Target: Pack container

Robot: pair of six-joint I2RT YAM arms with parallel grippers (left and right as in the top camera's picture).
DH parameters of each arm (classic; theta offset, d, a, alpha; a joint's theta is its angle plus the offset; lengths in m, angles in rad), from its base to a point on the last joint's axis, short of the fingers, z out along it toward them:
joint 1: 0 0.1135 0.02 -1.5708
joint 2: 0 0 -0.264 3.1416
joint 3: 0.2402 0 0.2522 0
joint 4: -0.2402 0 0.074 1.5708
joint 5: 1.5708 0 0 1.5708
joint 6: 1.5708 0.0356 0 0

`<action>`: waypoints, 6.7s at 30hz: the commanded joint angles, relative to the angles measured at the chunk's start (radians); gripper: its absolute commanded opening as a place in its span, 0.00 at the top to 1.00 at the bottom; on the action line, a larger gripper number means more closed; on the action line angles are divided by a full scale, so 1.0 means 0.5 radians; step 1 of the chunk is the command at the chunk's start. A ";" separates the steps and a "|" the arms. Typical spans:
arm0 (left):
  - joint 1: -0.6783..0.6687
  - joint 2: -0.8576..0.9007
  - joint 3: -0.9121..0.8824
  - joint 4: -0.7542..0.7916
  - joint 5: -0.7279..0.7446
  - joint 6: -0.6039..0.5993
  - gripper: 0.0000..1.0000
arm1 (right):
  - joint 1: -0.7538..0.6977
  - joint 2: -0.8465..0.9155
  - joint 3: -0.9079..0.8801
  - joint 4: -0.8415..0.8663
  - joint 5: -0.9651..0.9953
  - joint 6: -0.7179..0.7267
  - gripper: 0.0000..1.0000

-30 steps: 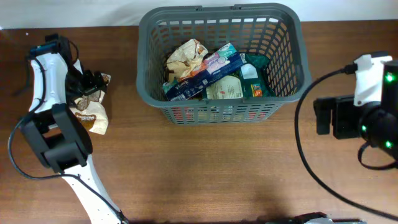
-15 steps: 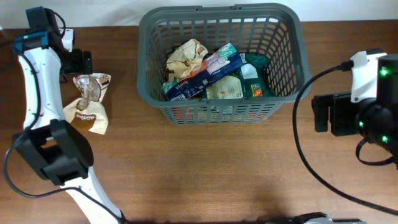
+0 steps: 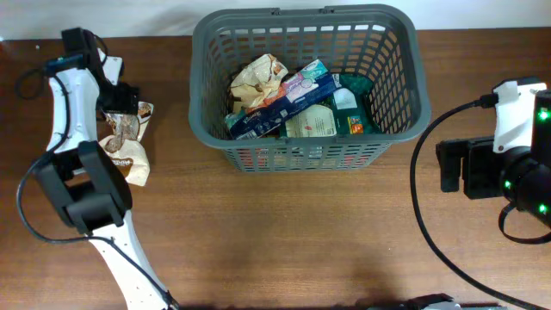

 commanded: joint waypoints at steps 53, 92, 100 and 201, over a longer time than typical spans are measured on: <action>-0.026 -0.616 0.938 -0.018 1.546 0.119 0.98 | -0.004 -0.018 0.001 -0.011 0.020 0.025 0.01; -1.441 -0.049 0.993 -0.612 0.414 0.900 0.01 | -0.004 -0.043 0.001 -0.011 0.005 0.024 0.01; -1.436 -0.385 1.353 -0.443 0.259 0.606 0.01 | -0.004 -0.059 0.004 0.030 0.184 0.024 0.01; -0.978 -4.235 -3.805 1.308 -0.311 -1.353 0.01 | -0.658 -2.514 -2.877 1.432 -0.944 0.653 0.01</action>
